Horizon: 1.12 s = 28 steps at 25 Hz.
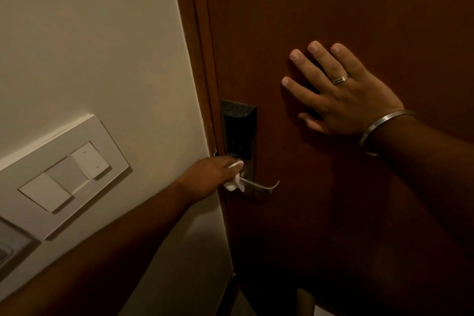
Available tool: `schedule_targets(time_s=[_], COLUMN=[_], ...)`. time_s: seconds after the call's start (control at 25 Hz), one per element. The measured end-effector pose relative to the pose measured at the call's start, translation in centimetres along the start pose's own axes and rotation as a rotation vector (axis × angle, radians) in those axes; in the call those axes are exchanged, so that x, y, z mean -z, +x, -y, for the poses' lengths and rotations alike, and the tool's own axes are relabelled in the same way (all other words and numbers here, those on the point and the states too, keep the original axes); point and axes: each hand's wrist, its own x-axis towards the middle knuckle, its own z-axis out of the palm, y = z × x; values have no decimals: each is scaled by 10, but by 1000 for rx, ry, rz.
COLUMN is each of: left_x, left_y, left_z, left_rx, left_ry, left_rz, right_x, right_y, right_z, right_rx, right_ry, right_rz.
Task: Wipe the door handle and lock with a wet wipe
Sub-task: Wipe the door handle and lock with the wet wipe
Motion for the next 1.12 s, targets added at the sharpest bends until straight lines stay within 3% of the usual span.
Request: schedule_targets(time_s=[0.04, 0.12, 0.32, 0.52, 0.68, 0.8, 0.96, 1.04, 1.12], left_x=[0, -11, -35, -12, 13, 9, -28, -37, -29], left_y=[-1, 4, 14, 1, 20, 26, 38, 33, 14], left_z=[-4, -29, -100, -28, 8, -18, -108, -108, -81], left_rx=[1, -170, -33, -66, -191, -230, 70, 75, 2], left_ry=[-17, 58, -73, 109, 179, 116, 15, -3, 37], left_rz=[42, 8, -16, -2, 267, 207, 117, 8, 1], right_x=[0, -1, -1, -2, 0, 0, 2, 2, 2], right_y=[0, 0, -1, -1, 0, 1, 0, 1, 2], right_z=[0, -1, -2, -2, -1, -1, -1, -3, -2], right_rx=[0, -3, -9, -5, -3, 1, -11, -5, -7], right_ry=[2, 2, 18, -12, 1, 5, 28, 26, 22], right_rz=[3, 4, -11, -12, 0, 2, 0, 2, 5])
